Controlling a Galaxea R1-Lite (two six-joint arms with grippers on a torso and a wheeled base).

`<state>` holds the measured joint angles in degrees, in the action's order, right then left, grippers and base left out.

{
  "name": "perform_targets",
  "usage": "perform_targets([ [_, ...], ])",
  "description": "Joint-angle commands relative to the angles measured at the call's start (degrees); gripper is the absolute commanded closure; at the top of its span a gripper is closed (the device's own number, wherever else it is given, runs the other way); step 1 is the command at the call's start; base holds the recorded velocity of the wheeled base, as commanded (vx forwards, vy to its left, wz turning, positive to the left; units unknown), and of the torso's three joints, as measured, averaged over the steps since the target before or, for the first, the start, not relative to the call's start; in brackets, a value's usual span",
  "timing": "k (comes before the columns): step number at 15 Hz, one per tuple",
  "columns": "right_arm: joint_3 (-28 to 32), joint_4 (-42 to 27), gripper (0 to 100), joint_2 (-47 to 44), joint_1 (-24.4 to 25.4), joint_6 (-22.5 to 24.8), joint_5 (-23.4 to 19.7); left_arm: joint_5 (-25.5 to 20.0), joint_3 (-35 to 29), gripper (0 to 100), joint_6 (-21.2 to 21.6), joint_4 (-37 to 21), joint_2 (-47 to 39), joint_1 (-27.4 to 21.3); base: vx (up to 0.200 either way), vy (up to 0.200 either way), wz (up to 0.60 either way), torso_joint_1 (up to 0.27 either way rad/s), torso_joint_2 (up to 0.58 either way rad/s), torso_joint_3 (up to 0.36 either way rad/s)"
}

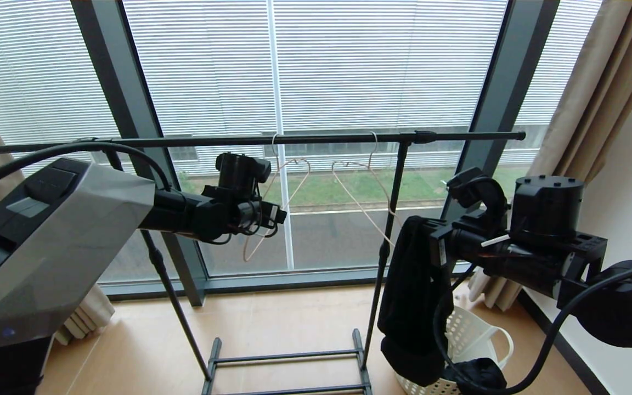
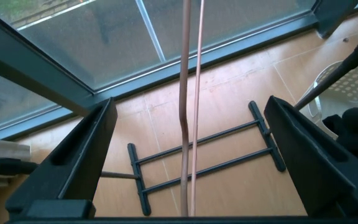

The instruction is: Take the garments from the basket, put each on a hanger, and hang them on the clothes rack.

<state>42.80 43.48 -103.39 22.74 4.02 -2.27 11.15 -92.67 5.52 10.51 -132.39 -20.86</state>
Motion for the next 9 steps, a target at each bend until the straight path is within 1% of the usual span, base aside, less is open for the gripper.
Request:
perform_targets([
  [1,0.0,0.0,100,-0.1,0.0,0.0,0.0,0.0,-0.9,0,-0.1,0.0,-1.4,0.0,0.0,0.0,0.0,0.0,0.0,0.0],
  [3,0.0,0.0,100,-0.1,0.0,0.0,0.0,0.0,-1.1,0,0.0,0.0,-2.3,0.1,0.0,0.0,0.0,0.0,0.0,0.0],
  [6,0.0,0.0,100,-0.2,0.0,0.0,0.1,0.1,-3.5,0,-0.1,0.0,-3.8,0.6,0.0,0.0,0.0,0.0,0.0,0.0],
  [9,-0.2,0.0,100,-0.2,0.1,0.0,0.0,0.1,-3.5,0,-0.1,0.0,-3.9,0.7,0.0,0.0,0.0,0.0,0.0,0.0],
])
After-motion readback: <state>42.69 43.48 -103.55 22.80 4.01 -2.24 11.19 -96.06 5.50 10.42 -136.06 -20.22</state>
